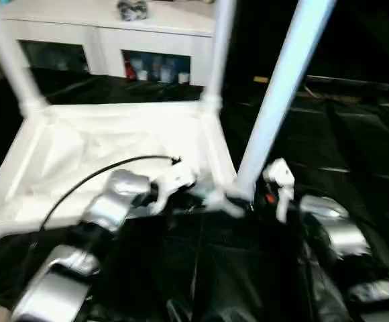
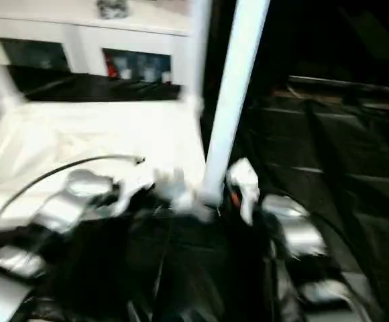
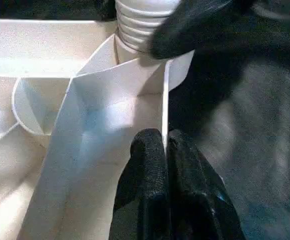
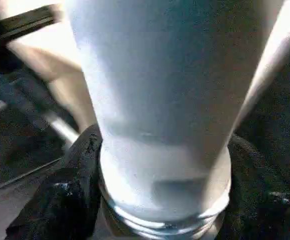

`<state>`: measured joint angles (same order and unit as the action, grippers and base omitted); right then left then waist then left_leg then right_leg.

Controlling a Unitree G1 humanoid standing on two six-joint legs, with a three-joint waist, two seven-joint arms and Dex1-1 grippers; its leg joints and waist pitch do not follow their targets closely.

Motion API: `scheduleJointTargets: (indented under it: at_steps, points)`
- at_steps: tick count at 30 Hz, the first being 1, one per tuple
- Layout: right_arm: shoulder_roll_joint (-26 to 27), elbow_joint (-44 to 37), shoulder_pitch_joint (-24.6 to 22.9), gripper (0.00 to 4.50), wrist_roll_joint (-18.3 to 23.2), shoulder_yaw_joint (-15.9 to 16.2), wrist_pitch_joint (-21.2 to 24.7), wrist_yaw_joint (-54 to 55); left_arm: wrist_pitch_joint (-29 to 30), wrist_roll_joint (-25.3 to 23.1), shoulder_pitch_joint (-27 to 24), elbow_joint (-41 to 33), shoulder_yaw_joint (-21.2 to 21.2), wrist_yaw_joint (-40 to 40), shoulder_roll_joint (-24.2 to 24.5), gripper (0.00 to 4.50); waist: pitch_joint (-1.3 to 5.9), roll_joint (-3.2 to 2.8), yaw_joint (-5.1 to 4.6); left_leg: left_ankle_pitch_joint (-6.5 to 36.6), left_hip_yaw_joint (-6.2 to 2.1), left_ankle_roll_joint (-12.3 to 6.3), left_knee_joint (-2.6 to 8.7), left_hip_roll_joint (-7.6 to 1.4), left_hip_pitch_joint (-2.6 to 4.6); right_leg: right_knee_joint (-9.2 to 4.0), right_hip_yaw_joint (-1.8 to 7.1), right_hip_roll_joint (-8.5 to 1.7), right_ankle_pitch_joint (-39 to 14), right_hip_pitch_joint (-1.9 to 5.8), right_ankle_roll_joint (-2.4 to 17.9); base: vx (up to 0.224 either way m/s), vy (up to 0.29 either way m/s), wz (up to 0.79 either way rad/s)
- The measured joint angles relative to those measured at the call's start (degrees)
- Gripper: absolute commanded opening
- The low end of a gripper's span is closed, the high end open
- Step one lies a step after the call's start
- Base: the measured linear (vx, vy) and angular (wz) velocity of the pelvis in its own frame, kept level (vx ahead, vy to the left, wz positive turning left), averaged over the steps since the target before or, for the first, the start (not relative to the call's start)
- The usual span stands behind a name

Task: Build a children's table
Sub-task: Rotate leg to tighten

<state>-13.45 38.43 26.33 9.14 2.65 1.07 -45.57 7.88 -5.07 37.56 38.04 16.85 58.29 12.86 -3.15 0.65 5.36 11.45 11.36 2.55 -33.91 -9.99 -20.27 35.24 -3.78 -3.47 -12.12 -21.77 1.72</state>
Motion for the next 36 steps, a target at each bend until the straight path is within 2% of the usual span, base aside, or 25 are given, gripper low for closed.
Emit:
scheduleJointTargets:
  at_steps: [6, 7, 9, 13, 14, 17, 24, 31, 32, 36]
  points:
    - [5.6, 4.7, 3.9, 2.79, -1.5, -2.9, -0.5, 16.9, 2.9, -1.3, 2.8, 3.5, -1.3, -9.2, -4.6, 0.00, 0.06, -0.11, -0.37, 0.0, 0.00, 0.00, 0.01, 0.00, -0.03, 0.00, 0.00, 0.00, 0.1, -0.07, 0.0, 0.000, 0.000, 0.00]
    - [6.0, 5.0, 3.9, 3.14, -2.0, -3.0, -1.2, 17.8, 3.0, -1.4, 2.8, 3.5, -1.4, -9.5, -4.9, 0.00, 0.08, -0.14, -0.30, 0.0, 0.00, 0.00, 0.02, 0.00, -0.04, -0.01, 0.00, 0.00, 0.1, -0.07, 0.0, 0.000, 0.000, 0.00]
    - [6.1, 5.2, 3.7, 3.49, -2.2, -3.1, -2.6, 18.1, 3.0, -1.4, 2.8, 3.4, -1.4, -9.5, -4.9, 0.00, 0.15, -0.26, -0.24, 0.0, 0.00, -0.01, 0.03, 0.00, -0.06, -0.06, 0.00, 0.01, 0.1, -0.07, -0.1, 0.000, 0.000, 0.00]
    - [5.8, 5.0, 3.2, 3.71, -1.9, -3.5, -3.0, 15.3, 2.7, -1.4, 2.8, 3.1, -1.2, -7.9, -4.4, 0.00, 0.15, -0.27, -0.26, -0.1, 0.00, -0.21, 0.04, 0.00, -0.11, -0.10, -0.01, 0.01, 0.1, -0.11, -0.1, 0.000, 0.000, 0.00]
    - [5.5, 4.8, 2.8, 3.84, -1.9, -3.4, -3.3, 13.7, 2.3, -1.3, 2.6, 3.1, -1.1, -7.1, -4.0, 0.00, 0.15, -0.27, -0.27, -0.1, 0.00, -0.20, 0.05, 0.00, -0.11, -0.09, -0.01, 0.01, 0.1, -0.12, -0.1, 0.000, 0.000, 0.00]
    - [4.0, 4.7, 2.7, 3.84, -1.8, -2.4, -4.0, 9.1, 1.3, -1.3, 2.1, 2.4, -1.0, -4.9, -2.7, 0.00, 0.13, -0.31, -0.38, 0.0, 0.00, -0.10, 0.05, -0.01, -0.10, -0.07, -0.01, 0.02, 0.1, -0.14, -0.1, 0.000, 0.000, 0.00]
    - [-2.3, 2.5, 0.8, 3.84, -1.7, 2.9, -7.4, -10.4, -1.7, 0.9, -1.2, -2.7, 0.8, 7.3, 2.5, 0.00, 0.08, -0.35, 0.27, -0.2, 0.00, -0.29, 0.08, -0.02, -0.22, -0.10, -0.03, 0.02, 0.0, -0.20, -0.1, 0.000, 0.000, 0.00]
    - [-7.1, -1.0, -0.2, 3.84, 0.0, 6.7, -6.6, -26.0, -2.5, 2.6, -3.3, -5.8, 1.5, 15.7, 6.0, 0.00, -0.03, -0.14, 1.09, -0.2, 0.01, -0.31, 0.05, -0.03, -0.23, -0.09, -0.03, 0.02, 0.0, -0.21, -0.2, 0.000, 0.000, 0.00]
    - [-7.6, -1.9, -0.6, 3.70, 0.2, 7.2, -6.4, -28.1, -2.5, 2.9, -3.3, -6.1, 1.9, 16.9, 6.4, 0.00, -0.08, -0.05, 1.24, -0.2, 0.01, -0.31, 0.05, -0.04, -0.24, -0.09, -0.05, 0.02, 0.0, -0.21, -0.2, 0.000, 0.000, 0.00]
    - [-8.0, -2.4, -1.0, 3.59, 0.9, 7.4, -5.5, -30.7, -2.9, 3.1, -3.5, -6.3, 2.2, 19.1, 7.1, 0.00, -0.08, 0.09, 1.42, -0.2, 0.02, -0.32, 0.04, -0.03, -0.27, -0.12, -0.05, 0.00, 0.0, -0.20, -0.2, 0.000, 0.000, 0.00]
